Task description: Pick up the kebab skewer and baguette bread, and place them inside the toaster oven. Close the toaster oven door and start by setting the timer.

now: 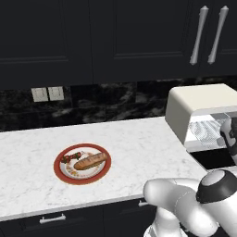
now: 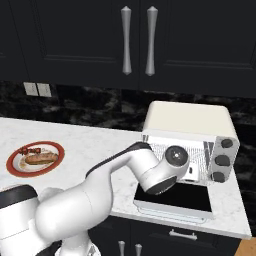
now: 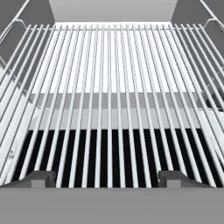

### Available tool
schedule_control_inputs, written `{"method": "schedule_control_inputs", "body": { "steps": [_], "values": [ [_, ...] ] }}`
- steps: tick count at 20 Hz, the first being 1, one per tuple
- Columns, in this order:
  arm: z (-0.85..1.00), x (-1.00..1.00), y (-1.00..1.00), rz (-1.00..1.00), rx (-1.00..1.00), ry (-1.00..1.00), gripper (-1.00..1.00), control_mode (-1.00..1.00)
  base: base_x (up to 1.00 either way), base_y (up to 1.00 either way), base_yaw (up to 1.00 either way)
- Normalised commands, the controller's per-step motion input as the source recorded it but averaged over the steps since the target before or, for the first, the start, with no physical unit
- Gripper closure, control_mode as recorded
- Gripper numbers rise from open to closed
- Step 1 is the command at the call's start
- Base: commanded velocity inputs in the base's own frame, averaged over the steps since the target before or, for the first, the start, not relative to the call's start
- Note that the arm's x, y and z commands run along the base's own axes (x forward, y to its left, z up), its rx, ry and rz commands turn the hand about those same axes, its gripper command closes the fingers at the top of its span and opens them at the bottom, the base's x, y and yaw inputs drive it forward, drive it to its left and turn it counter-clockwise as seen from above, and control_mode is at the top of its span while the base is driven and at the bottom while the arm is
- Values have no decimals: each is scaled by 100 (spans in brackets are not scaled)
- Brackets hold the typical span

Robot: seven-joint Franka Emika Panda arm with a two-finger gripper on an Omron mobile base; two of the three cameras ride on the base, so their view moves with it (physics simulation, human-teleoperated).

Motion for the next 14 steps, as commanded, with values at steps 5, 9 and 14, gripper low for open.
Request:
{"method": "schedule_control_inputs", "body": {
  "steps": [5, 9, 14],
  "values": [
    [-44, -74, -5, 0, 0, 6, -100, -100, 0, 0, 0],
    [0, -75, -10, -2, 0, 0, -100, -100, 0, 0, 0],
    [50, -48, 17, -9, -2, 0, -100, -100, 0, 0, 0]
  ]
}}
